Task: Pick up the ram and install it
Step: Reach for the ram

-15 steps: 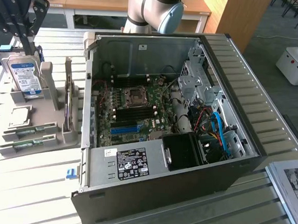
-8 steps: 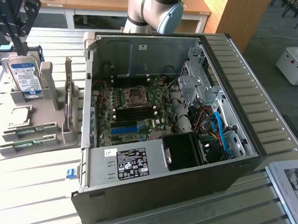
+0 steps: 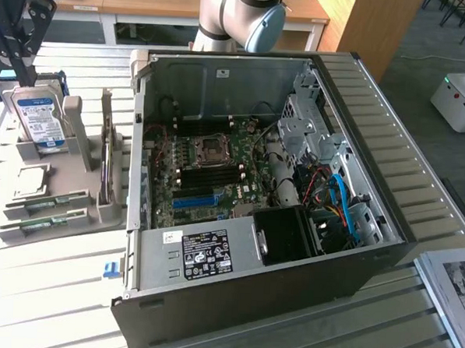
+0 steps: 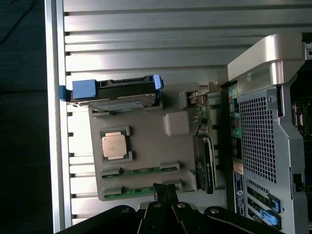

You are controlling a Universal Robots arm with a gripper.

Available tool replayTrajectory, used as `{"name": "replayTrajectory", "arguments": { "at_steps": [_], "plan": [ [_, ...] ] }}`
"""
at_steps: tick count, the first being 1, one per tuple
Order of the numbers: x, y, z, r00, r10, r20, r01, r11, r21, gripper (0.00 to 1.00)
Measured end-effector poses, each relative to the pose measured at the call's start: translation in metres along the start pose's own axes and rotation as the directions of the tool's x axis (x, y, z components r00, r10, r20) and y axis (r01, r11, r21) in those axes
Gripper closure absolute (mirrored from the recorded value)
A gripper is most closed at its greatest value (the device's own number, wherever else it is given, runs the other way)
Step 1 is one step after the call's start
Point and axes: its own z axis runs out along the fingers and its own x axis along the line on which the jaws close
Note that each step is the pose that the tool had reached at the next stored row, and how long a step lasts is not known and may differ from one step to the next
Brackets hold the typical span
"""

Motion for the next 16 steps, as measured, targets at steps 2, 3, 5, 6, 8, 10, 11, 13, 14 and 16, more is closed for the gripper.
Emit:
{"name": "replayTrajectory", "arguments": {
  "at_steps": [2,3,5,6,8,10,11,13,14,16],
  "plan": [
    [0.0000,0.0000,0.0000,1.0000,0.000,-0.0001,0.000,1.0000,0.0001,0.90],
    [0.0001,0.0000,0.0000,1.0000,0.000,0.0000,0.000,1.0000,0.0000,0.90],
    [0.0001,0.0000,0.0000,1.0000,0.000,0.0000,0.000,1.0000,0.0000,0.90],
    [0.0001,0.0000,0.0000,1.0000,0.000,0.0000,0.000,1.0000,0.0000,0.90],
    [0.0001,-0.0004,0.0000,1.0000,0.000,-0.0001,0.000,1.0000,0.0001,0.90],
    [0.0000,-0.0019,-0.0001,1.0000,0.000,0.0000,0.000,1.0000,0.0001,0.90],
    [-0.0002,-0.0030,-0.0002,1.0000,0.000,-0.0001,0.000,1.0000,0.0000,0.90],
    [-0.0003,-0.0056,-0.0002,1.0000,0.000,0.0000,0.000,1.0000,0.0000,0.90],
    [-0.0003,-0.0070,-0.0003,1.0000,0.000,0.0000,0.000,1.0000,0.0001,0.90],
    [-0.0005,-0.0096,-0.0004,1.0000,0.000,0.0000,0.000,1.0000,0.0001,0.90]
  ]
}}
